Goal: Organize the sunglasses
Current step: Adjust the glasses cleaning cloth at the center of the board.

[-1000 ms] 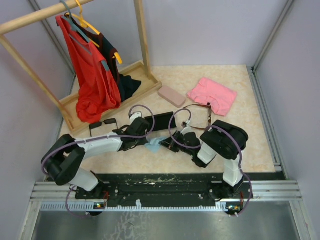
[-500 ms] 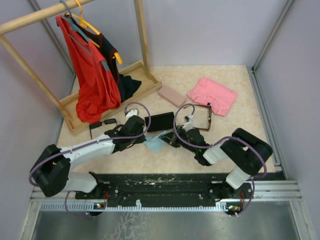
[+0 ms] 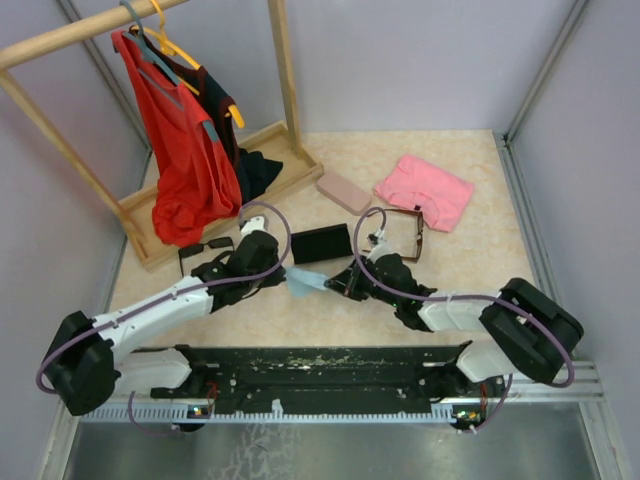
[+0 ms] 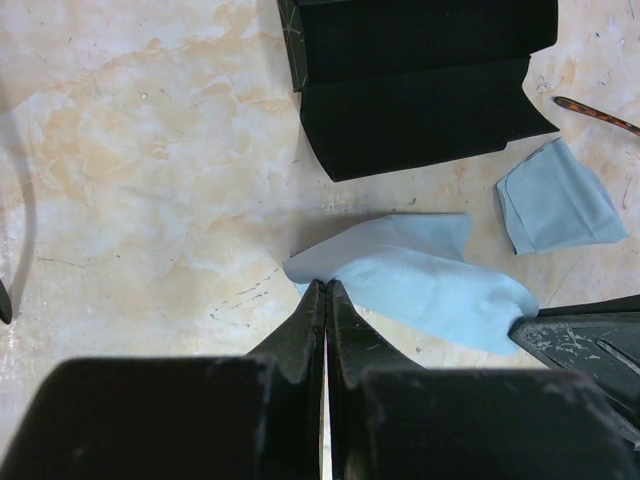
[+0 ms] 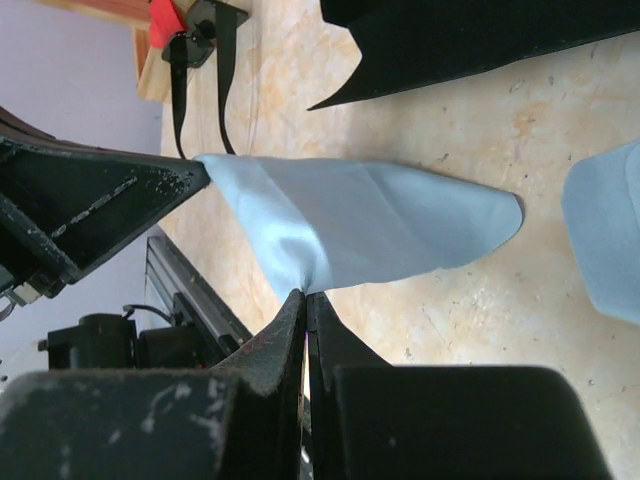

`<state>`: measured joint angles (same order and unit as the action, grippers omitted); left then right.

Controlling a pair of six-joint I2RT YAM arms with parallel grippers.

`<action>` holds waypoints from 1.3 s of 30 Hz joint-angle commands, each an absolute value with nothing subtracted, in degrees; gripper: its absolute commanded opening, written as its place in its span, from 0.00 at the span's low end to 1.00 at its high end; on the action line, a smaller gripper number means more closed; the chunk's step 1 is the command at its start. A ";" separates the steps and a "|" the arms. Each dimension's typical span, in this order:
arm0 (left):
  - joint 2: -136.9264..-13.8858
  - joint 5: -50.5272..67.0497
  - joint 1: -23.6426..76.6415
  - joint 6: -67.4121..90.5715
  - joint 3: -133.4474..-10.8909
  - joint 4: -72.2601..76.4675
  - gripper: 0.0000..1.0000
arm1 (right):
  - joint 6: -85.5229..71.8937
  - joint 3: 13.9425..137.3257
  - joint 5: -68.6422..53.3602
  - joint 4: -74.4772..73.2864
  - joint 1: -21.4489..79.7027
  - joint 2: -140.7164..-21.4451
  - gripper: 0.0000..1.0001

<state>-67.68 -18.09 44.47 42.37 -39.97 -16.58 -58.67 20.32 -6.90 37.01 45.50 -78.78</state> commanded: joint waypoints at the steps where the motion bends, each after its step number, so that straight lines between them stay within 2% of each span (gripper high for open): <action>1: -66.04 -18.25 44.21 42.56 -40.96 -18.23 0.01 | -58.21 20.46 -8.52 37.03 46.05 -74.82 0.00; 14: -58.12 -15.05 47.79 42.87 -43.22 -25.55 0.01 | -57.94 24.47 -4.27 28.22 49.77 -66.12 0.00; 28: -53.01 -22.38 62.21 55.65 -43.61 -36.94 0.01 | -61.54 23.17 5.43 18.99 60.00 -56.31 0.00; 34: -55.29 -23.20 62.42 55.22 -39.23 -32.58 0.01 | -64.00 19.77 6.09 20.93 59.84 -58.19 0.00; 39: -60.81 -27.13 62.36 53.38 -38.12 -25.77 0.01 | -64.33 18.25 1.91 30.93 55.82 -64.88 0.00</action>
